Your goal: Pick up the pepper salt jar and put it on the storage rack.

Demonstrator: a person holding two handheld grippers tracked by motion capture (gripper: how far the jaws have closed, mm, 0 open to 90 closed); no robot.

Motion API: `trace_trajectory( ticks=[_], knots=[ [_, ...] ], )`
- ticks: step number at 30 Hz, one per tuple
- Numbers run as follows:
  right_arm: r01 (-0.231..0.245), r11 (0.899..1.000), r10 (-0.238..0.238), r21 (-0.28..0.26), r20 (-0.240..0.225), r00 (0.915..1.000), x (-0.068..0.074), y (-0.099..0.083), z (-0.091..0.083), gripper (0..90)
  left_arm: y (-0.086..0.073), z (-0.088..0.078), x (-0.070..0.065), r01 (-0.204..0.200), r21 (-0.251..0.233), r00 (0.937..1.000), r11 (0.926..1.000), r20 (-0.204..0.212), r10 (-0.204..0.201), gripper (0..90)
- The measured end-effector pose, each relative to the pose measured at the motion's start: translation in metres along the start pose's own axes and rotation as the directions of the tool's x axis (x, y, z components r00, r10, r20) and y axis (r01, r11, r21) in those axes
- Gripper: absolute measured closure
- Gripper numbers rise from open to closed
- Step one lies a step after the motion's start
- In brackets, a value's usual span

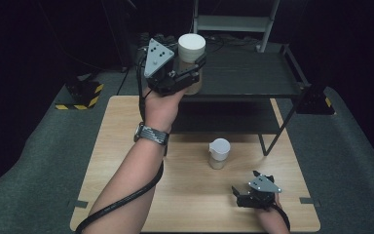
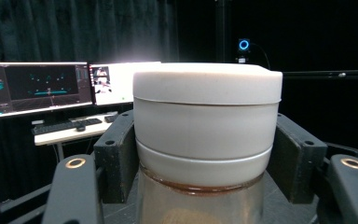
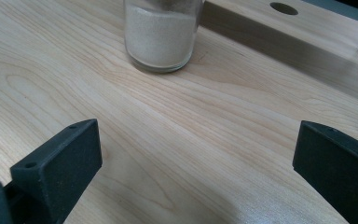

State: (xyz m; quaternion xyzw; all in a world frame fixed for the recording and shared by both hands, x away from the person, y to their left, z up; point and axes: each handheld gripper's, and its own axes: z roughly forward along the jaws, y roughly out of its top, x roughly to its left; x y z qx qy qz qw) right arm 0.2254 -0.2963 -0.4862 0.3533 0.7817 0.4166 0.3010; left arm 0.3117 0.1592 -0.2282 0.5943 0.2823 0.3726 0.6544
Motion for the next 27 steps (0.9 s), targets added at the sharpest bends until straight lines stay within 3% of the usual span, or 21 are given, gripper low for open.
trace_trajectory(
  ticks=[9, 27],
  knots=[
    [-0.003, 1.000, 0.003, -0.002, -0.004, 1.0000, -0.001, 0.000, 0.000, 0.3, -0.003, 0.012, -0.001, 0.012, 0.016, 0.9996, 0.9998, -0.024, -0.012, 34.0],
    [-0.009, 1.000, 0.009, -0.005, -0.008, 0.9999, -0.002, -0.001, -0.001, 0.3, -0.013, 0.027, -0.004, 0.009, 0.021, 0.9996, 0.9997, -0.028, -0.009, 34.0]
  ],
)
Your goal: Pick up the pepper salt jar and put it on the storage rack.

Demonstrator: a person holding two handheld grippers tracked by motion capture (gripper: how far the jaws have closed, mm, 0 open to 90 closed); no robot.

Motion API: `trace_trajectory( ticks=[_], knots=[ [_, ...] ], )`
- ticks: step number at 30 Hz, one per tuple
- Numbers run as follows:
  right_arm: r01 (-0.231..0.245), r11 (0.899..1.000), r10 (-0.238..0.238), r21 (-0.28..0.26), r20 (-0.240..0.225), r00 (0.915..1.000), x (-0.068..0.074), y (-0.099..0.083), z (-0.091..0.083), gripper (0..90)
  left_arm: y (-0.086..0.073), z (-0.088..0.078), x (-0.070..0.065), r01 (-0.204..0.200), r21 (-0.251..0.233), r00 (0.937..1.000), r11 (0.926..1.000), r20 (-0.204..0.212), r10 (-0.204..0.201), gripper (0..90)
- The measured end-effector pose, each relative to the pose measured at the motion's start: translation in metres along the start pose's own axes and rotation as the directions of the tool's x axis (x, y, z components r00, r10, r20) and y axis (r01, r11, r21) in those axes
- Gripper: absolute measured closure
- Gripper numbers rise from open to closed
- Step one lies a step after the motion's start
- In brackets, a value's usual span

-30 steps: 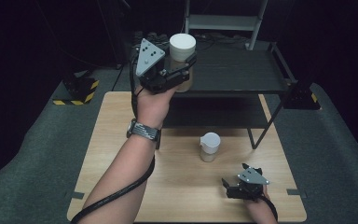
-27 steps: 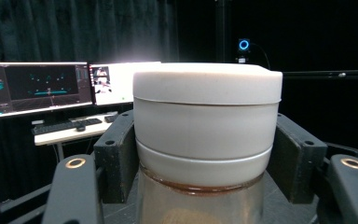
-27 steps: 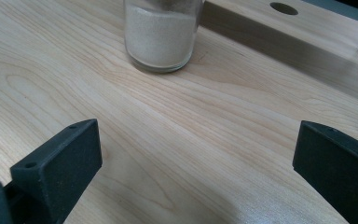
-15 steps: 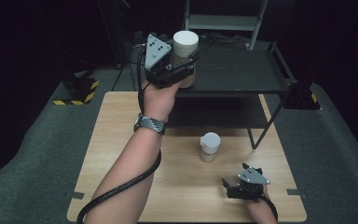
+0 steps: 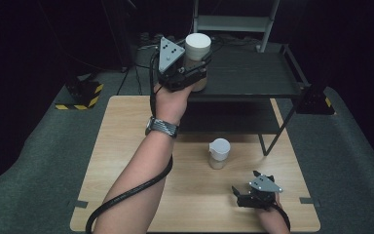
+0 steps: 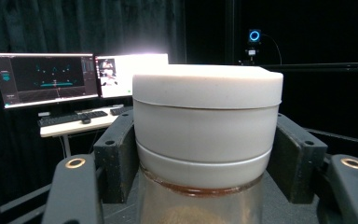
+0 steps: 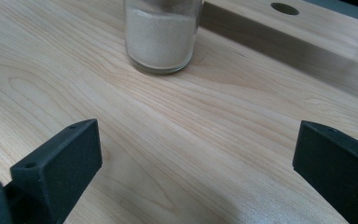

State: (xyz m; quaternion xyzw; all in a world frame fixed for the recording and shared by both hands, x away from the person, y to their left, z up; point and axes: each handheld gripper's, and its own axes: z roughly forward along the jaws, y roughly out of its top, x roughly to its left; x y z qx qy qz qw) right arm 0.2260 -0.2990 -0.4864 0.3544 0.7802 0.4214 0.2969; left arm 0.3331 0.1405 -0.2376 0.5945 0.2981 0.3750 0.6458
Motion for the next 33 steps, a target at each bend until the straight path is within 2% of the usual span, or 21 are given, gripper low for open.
trace_trajectory(
  ticks=[13, 29, 31, 33],
  knots=[
    [0.001, 1.000, -0.001, 0.001, 0.001, 1.0000, 0.0005, 0.0003, 0.0001, 0.3, -0.0008, 0.0001, 0.0026, 0.027, 0.000, 0.9996, 0.9996, -0.002, -0.027, 33.8],
    [0.000, 1.000, 0.000, 0.001, 0.000, 1.0000, 0.0002, 0.0003, 0.0001, 0.3, 0.0009, 0.0001, 0.0021, 0.024, 0.004, 0.9997, 0.9997, -0.006, -0.024, 33.1],
    [-0.001, 1.000, 0.001, 0.002, -0.001, 1.0000, 0.0000, 0.0004, 0.0002, 0.4, 0.0006, -0.0004, 0.0003, 0.043, -0.005, 0.9989, 0.9990, -0.019, -0.043, 26.8],
    [-0.002, 1.000, 0.002, 0.002, -0.001, 1.0000, 0.0000, 0.0005, 0.0003, 0.3, 0.0010, -0.0008, 0.0014, 0.057, -0.005, 0.9983, 0.9984, -0.012, -0.057, 21.7]
  ],
)
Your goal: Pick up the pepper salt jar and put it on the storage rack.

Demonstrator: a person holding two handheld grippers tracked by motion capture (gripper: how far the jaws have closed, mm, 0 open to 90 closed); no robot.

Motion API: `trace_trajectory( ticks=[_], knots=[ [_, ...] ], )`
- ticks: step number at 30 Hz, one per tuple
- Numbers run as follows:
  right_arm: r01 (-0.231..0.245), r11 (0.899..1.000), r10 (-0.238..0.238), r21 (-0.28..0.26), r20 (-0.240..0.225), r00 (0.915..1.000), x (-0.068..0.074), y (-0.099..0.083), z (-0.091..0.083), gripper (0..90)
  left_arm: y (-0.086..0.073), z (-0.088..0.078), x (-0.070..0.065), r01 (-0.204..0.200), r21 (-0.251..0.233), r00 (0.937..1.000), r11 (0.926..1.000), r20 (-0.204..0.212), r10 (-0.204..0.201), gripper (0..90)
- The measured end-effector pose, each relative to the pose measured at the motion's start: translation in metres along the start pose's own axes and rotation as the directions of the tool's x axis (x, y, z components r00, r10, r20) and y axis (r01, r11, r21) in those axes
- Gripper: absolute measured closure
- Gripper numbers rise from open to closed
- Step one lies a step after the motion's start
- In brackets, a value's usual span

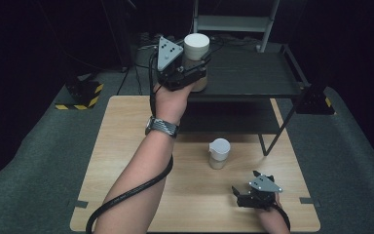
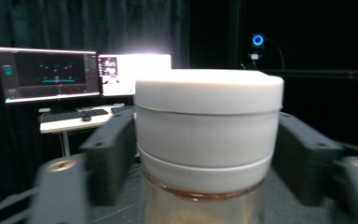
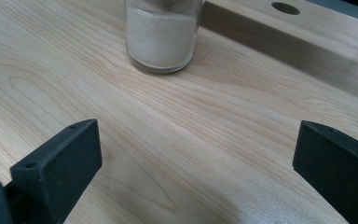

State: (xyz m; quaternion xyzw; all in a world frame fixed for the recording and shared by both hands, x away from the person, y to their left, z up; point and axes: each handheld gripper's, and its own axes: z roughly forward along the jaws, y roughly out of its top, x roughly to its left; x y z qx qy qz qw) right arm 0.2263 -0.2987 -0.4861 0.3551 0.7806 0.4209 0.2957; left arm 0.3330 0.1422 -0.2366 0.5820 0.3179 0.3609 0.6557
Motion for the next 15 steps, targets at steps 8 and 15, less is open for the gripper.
trace_trajectory(
  ticks=[8, 15],
  knots=[
    [0.000, 1.000, 0.000, 0.001, 0.001, 1.0000, 0.000, 0.000, 0.000, 0.3, -0.001, -0.009, -0.007, -0.014, -0.002, 0.9998, 0.9999, -0.011, 0.014, 3.8],
    [0.004, 1.000, -0.004, 0.003, 0.001, 1.0000, 0.001, 0.001, 0.000, 0.3, -0.004, -0.023, -0.007, -0.036, 0.010, 0.9994, 0.9993, 0.000, 0.036, 0.4]
  ],
)
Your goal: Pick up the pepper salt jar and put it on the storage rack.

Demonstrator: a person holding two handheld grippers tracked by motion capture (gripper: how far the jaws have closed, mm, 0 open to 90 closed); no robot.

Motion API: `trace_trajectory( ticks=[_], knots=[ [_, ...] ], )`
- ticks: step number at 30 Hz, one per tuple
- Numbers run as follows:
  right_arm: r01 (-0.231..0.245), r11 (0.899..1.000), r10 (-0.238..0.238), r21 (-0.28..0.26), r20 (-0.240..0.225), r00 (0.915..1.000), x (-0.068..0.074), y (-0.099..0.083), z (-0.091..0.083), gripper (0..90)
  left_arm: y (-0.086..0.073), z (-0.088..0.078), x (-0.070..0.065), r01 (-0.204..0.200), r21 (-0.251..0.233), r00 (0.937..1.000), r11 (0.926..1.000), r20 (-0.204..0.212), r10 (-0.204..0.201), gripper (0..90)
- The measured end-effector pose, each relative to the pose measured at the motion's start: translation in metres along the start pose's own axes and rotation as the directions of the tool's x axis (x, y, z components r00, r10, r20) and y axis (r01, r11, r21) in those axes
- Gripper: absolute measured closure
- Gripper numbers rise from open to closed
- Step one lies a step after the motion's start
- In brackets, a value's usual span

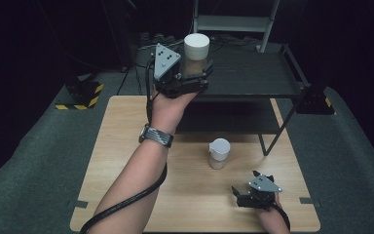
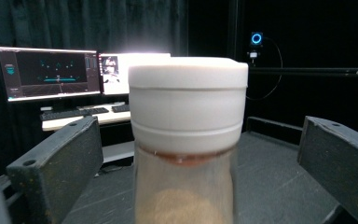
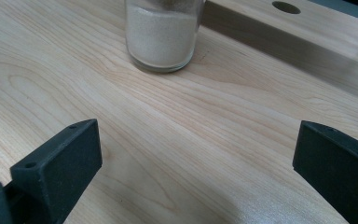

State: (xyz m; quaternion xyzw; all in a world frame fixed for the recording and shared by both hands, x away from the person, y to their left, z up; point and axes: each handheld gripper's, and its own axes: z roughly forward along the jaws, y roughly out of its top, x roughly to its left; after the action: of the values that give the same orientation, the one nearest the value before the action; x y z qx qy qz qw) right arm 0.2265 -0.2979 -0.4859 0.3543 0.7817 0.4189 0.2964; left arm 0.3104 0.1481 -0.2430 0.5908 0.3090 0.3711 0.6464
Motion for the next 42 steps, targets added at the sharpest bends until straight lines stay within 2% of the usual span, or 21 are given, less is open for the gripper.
trace_trajectory(
  ticks=[6, 10, 17, 23, 28, 37, 42],
  knots=[
    [0.001, 1.000, -0.001, -0.001, 0.000, 1.0000, 0.000, 0.000, 0.000, 0.3, -0.001, -0.014, 0.002, -0.003, 0.003, 1.0000, 1.0000, 0.000, 0.003, 0.4],
    [0.002, 1.000, -0.002, -0.001, 0.000, 1.0000, 0.000, 0.000, 0.000, 0.3, -0.004, -0.030, 0.002, -0.016, 0.003, 0.9999, 0.9999, -0.004, 0.016, 0.4],
    [0.007, 1.000, -0.007, 0.001, 0.002, 1.0000, 0.001, 0.000, 0.000, 0.3, -0.009, -0.044, 0.002, -0.013, 0.005, 0.9999, 0.9999, -0.009, 0.013, 0.4],
    [0.007, 1.000, -0.007, 0.003, 0.003, 1.0000, 0.001, 0.001, 0.000, 0.3, -0.017, -0.056, 0.003, -0.006, 0.018, 0.9999, 0.9998, -0.012, 0.007, 0.4],
    [0.008, 1.000, -0.008, 0.004, 0.004, 1.0000, 0.001, 0.001, 0.000, 0.3, -0.024, -0.065, 0.003, -0.023, 0.031, 0.9995, 0.9993, -0.019, 0.024, 0.4],
    [0.011, 1.000, -0.011, 0.005, 0.005, 0.9999, 0.002, 0.001, 0.000, 0.3, -0.042, -0.083, 0.003, -0.010, 0.027, 0.9997, 0.9996, -0.021, 0.010, 0.4],
    [0.013, 1.000, -0.013, 0.006, 0.007, 0.9999, 0.002, 0.001, 0.001, 0.3, -0.048, -0.091, 0.004, -0.015, 0.042, 0.9996, 0.9990, -0.024, 0.016, 0.4]
  ],
)
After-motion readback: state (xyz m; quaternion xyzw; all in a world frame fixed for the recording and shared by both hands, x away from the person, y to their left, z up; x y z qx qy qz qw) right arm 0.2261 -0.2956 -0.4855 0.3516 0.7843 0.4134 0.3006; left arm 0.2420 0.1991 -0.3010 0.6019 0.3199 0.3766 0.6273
